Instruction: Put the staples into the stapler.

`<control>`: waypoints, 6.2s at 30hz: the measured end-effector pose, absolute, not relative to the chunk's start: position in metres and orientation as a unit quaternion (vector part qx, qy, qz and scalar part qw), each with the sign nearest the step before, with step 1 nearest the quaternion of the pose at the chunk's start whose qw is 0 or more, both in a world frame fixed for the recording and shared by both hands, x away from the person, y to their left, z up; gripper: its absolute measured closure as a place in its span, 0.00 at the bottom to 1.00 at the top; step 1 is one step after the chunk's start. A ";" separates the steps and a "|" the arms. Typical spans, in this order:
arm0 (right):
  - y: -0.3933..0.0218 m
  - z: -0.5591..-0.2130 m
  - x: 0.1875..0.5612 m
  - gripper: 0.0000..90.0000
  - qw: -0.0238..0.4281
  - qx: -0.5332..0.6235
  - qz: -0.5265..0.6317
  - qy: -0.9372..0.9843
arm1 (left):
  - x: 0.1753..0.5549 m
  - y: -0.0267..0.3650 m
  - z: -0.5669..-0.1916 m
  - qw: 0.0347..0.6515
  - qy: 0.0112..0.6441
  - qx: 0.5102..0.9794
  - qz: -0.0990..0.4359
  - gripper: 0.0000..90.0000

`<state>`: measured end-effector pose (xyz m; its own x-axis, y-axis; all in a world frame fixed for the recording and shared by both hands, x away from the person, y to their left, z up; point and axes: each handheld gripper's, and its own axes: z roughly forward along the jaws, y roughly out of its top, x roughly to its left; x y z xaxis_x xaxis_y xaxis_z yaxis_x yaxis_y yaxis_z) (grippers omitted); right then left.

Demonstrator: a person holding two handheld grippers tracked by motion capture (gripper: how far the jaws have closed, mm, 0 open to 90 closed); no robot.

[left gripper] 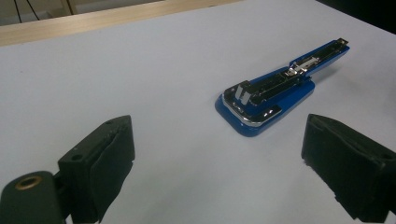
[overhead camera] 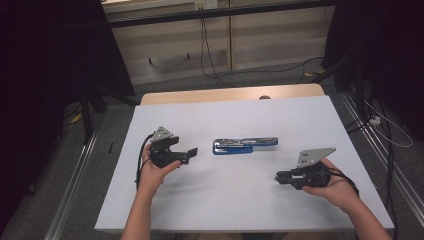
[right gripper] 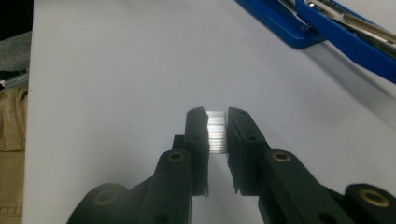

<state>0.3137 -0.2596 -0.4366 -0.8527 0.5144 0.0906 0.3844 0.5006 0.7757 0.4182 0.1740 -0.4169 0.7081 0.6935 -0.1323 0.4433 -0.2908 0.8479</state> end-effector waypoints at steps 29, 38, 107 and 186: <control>-0.230 -0.399 0.370 0.88 0.083 0.234 0.429 0.869 | 0.418 0.180 -0.416 0.469 0.368 0.792 0.131 0.10; -0.224 -0.394 0.382 0.88 0.076 0.228 0.433 0.869 | 0.418 0.182 -0.416 0.469 0.369 0.792 0.130 0.10; -0.180 -0.387 0.447 0.88 0.078 0.190 0.415 0.886 | 0.417 0.178 -0.417 0.465 0.361 0.800 0.120 0.10; -0.137 -0.399 0.485 0.88 0.062 0.152 0.395 0.904 | 0.417 0.178 -0.422 0.457 0.362 0.805 0.113 0.10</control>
